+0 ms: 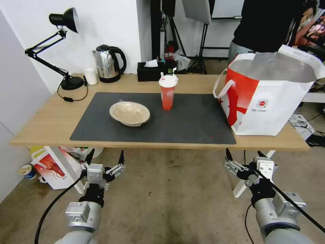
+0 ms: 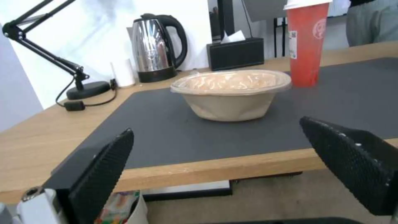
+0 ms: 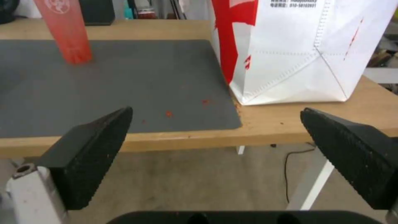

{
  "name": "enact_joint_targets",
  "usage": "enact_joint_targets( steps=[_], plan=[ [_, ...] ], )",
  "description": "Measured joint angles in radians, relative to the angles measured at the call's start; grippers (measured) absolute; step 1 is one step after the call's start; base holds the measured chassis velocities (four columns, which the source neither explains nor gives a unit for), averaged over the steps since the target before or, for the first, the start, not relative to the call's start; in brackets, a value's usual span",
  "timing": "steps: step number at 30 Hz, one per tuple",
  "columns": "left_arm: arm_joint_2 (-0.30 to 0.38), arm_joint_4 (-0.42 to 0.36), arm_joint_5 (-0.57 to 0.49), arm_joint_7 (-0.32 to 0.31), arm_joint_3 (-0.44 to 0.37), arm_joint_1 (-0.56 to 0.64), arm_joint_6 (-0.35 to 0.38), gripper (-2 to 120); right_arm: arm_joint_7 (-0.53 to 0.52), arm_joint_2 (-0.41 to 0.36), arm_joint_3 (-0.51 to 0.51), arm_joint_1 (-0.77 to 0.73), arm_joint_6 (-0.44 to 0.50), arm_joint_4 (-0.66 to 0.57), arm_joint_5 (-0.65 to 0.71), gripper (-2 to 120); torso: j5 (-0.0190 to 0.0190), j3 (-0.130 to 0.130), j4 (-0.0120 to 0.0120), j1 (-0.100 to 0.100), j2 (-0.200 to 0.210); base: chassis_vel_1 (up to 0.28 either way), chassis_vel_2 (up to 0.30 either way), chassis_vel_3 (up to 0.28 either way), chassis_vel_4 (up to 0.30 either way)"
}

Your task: Pick up the trash from the table and place it into the takeout bag.

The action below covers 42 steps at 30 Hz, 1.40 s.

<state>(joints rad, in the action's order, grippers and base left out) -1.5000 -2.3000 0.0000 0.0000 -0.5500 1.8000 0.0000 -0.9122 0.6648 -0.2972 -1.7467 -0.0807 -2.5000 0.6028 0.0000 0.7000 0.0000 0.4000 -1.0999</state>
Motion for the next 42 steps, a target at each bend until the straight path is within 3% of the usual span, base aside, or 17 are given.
enact_joint_targets(
  steps=[42],
  plan=[
    [0.000,0.000,0.000,0.000,0.000,0.000,0.000,100,-0.003,0.024,0.034,0.004,-0.018,0.000,0.016,100,0.0000,0.000,0.0000,0.000,0.000,0.000,0.000,0.000,0.000]
  ],
)
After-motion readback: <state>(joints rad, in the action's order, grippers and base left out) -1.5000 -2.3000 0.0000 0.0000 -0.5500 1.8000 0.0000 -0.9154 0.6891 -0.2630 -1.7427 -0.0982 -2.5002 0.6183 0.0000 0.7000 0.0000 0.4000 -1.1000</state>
